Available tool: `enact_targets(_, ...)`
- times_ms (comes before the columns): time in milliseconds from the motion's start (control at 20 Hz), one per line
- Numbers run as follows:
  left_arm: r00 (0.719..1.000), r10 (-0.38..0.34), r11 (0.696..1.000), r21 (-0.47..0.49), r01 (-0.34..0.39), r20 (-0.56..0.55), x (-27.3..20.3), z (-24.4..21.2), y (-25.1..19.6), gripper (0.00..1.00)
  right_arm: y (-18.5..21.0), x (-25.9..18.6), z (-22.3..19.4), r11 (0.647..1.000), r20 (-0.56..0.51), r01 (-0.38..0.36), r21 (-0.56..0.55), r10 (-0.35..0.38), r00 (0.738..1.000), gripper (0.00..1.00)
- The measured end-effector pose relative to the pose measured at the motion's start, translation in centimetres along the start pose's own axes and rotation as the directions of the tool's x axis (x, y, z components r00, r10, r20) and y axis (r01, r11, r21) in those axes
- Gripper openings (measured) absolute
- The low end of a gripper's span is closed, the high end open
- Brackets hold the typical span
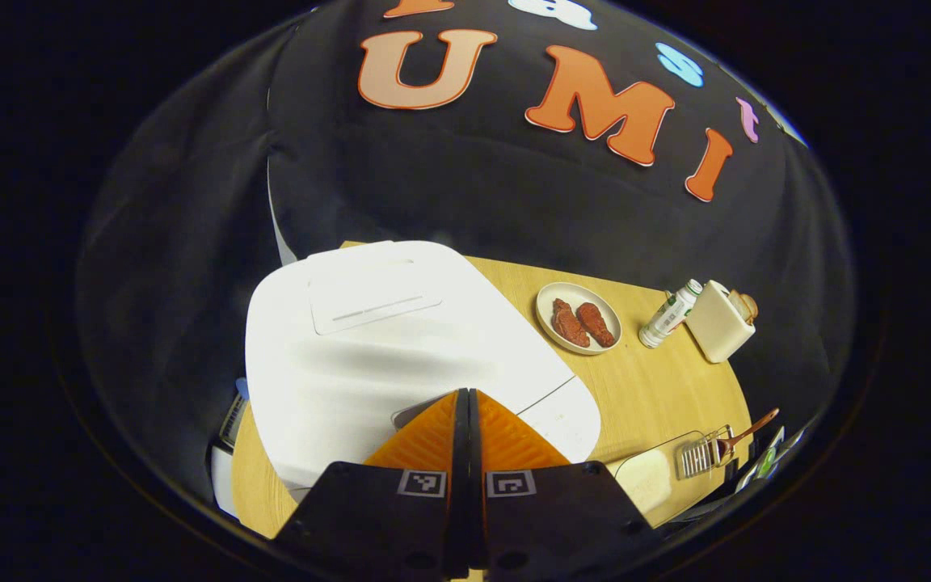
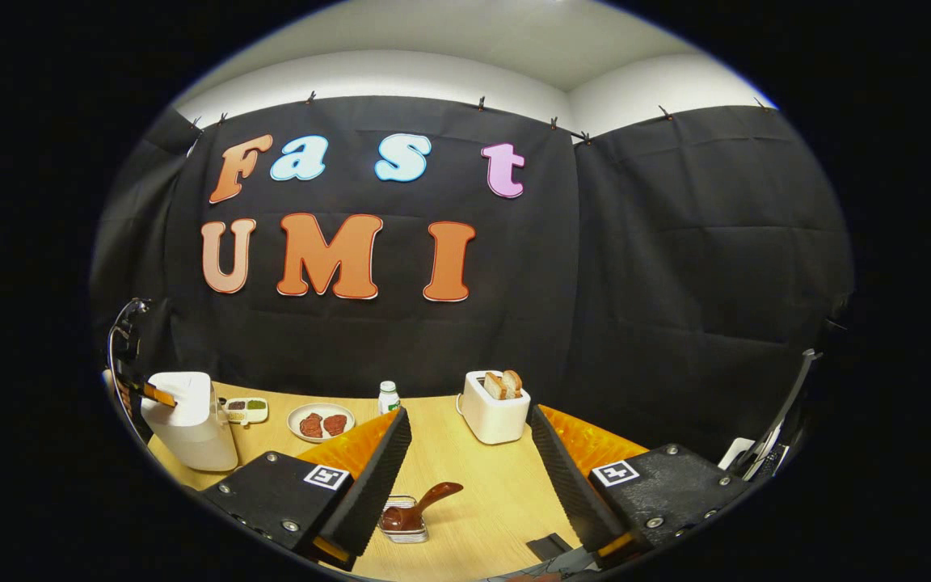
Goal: Close the left gripper, press the button to open the rice cooker; take a wooden spoon from the chopstick holder with the right hand, scoop a spoonful of rice and pour it into the rice cooker, then put the wooden spoon back into the chopstick holder.
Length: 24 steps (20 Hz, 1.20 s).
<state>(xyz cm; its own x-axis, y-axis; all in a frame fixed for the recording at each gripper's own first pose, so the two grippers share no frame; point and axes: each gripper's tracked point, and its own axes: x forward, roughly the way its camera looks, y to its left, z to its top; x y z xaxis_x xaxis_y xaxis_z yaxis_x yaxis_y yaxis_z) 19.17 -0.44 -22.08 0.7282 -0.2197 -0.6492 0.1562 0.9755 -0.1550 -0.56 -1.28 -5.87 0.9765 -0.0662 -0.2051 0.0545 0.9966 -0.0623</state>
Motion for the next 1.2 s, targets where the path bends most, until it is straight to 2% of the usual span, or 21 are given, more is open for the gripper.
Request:
enact_targets(150, 0.999, -0.046, 0.994, -0.097, 0.043, -0.026, 0.6, -0.2, 0.2, 0.05, 0.2, -0.5, 0.2, 1.0, 0.012, -0.012, 0.005, 0.012, 1.0, 0.93)
enact_targets(250, 0.999, -0.044, 0.997, -0.069, 0.042, -0.025, 0.7, -0.3, 0.4, 0.05, 0.0, -0.7, 0.3, 1.0, 0.022, -0.007, 0.012, 0.006, 1.0, 0.93)
enact_targets(400, 1.0, 0.026, 0.999, -0.021, -0.026, 0.005, 0.0, 0.6, 0.3, 0.05, 0.0, -1.3, 0.7, 0.999, 0.029, -0.015, 0.033, 0.014, 0.999, 0.94)
enact_targets(550, 0.982, 0.09, 0.996, 0.0, -0.091, 0.167, -3.5, 5.0, 0.1, 0.05, -1.0, -1.8, 1.6, 0.999, 0.065, 0.005, 0.037, -0.008, 0.998, 0.94)
enact_targets(650, 0.954, 0.113, 0.992, 0.027, -0.125, 0.277, -7.3, 8.4, -0.2, 0.04, -1.2, -2.1, 1.5, 0.999, 0.072, 0.005, 0.043, -0.008, 0.997, 0.93)
enact_targets(850, 0.891, 0.085, 0.992, 0.045, -0.118, 0.447, -14.5, 12.4, -2.4, 0.04, -1.3, -2.0, 0.9, 0.998, 0.063, -0.001, 0.06, -0.003, 0.998, 0.94)
enact_targets(1050, 0.803, 0.13, 0.975, 0.072, -0.21, 0.581, -21.3, 13.8, -3.5, 0.04, -1.1, -1.8, 0.8, 0.995, 0.07, -0.021, 0.094, 0.015, 0.997, 0.94)
enact_targets(1200, 0.76, 0.138, 0.967, 0.079, -0.242, 0.635, -24.3, 13.7, -4.1, 0.05, -1.0, -1.3, 0.3, 0.992, 0.067, -0.032, 0.119, 0.024, 0.997, 0.94)
